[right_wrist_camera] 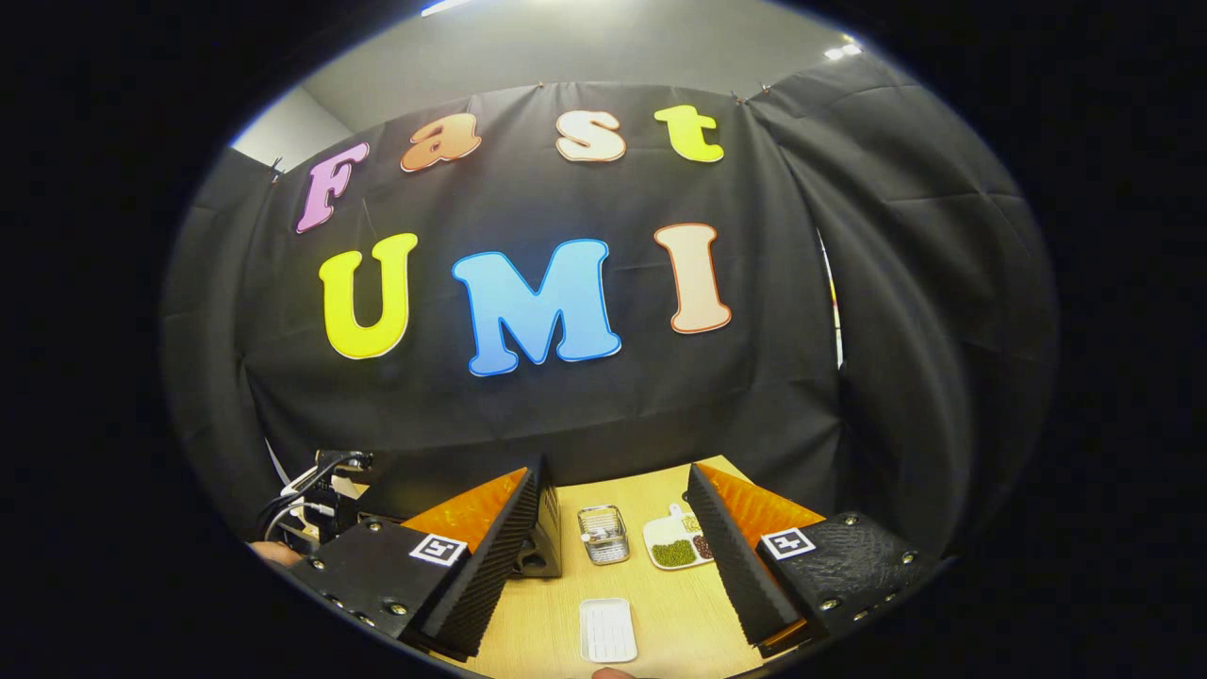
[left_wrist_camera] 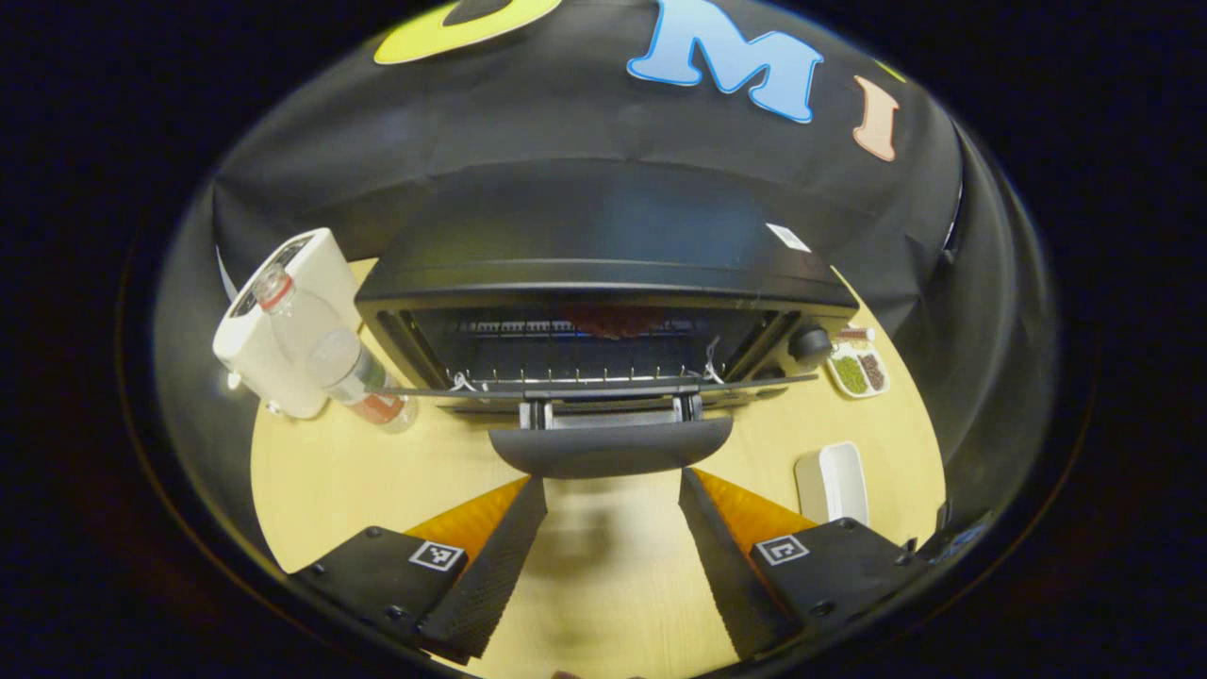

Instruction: Open the electric oven with the left hand, put the food in, and close the electric oven.

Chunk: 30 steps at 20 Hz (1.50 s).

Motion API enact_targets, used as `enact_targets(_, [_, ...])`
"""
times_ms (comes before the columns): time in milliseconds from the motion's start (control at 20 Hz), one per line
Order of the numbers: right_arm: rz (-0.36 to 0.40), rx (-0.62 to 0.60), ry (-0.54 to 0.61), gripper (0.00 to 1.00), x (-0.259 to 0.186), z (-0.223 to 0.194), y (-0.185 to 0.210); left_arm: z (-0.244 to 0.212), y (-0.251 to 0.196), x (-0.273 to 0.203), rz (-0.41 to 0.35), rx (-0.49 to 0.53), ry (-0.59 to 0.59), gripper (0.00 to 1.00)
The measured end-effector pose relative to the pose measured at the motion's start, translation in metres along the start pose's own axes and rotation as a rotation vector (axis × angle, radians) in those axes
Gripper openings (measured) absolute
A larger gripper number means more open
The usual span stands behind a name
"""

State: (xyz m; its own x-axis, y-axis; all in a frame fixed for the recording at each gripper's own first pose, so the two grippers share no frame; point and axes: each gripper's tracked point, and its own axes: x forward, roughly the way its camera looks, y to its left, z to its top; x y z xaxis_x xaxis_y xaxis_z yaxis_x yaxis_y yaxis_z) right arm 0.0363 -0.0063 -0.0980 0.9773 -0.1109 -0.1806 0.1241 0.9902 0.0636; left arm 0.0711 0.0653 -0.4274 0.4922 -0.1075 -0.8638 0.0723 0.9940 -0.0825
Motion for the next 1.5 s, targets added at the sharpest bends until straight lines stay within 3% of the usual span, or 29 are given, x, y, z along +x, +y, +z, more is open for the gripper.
enact_targets(50, [0.000,-0.001,0.000,0.98,0.001,0.001,-0.002,0.004,0.000,-0.001,0.002,-0.004,-0.006,1.00])
enact_targets(100, [0.001,-0.001,0.000,0.91,0.002,0.001,-0.004,0.008,-0.001,-0.002,0.004,-0.009,-0.017,0.96])
enact_targets(150, [0.005,0.000,0.000,0.91,0.002,0.001,-0.005,0.011,-0.003,-0.005,0.004,-0.011,-0.031,0.96])
enact_targets(200, [0.010,-0.001,0.002,0.98,0.003,0.001,-0.007,0.017,-0.005,-0.009,0.005,-0.011,-0.056,0.96])
enact_targets(250, [0.017,-0.002,0.004,0.98,0.005,0.000,-0.008,0.025,-0.009,-0.016,0.008,-0.005,-0.094,1.00])
enact_targets(400, [0.054,-0.006,0.004,0.91,0.011,0.003,-0.009,0.056,-0.027,-0.053,-0.001,-0.007,-0.242,0.96])
enact_targets(450, [0.070,-0.009,0.003,0.98,0.015,0.004,-0.007,0.067,-0.035,-0.070,-0.007,-0.012,-0.299,0.96])
enact_targets(750, [0.182,-0.020,-0.032,0.98,0.014,0.033,0.014,0.127,-0.064,-0.209,0.030,-0.027,-0.691,1.00])
enact_targets(800, [0.198,-0.016,-0.041,0.98,0.011,0.040,0.020,0.134,-0.066,-0.232,0.047,-0.019,-0.750,0.96])
enact_targets(950, [0.229,-0.015,-0.076,0.98,-0.004,0.064,0.038,0.144,-0.072,-0.297,0.089,0.022,-0.891,1.00])
enact_targets(1200, [0.239,-0.013,-0.121,0.98,-0.035,0.088,0.068,0.138,-0.080,-0.342,0.072,0.073,-0.949,1.00])
enact_targets(1400, [0.229,-0.036,-0.142,0.98,-0.057,0.089,0.082,0.131,-0.069,-0.356,0.055,0.070,-0.968,0.92])
enact_targets(1500, [0.225,-0.040,-0.139,0.98,-0.066,0.086,0.088,0.128,-0.063,-0.359,0.044,0.070,-0.970,1.00])
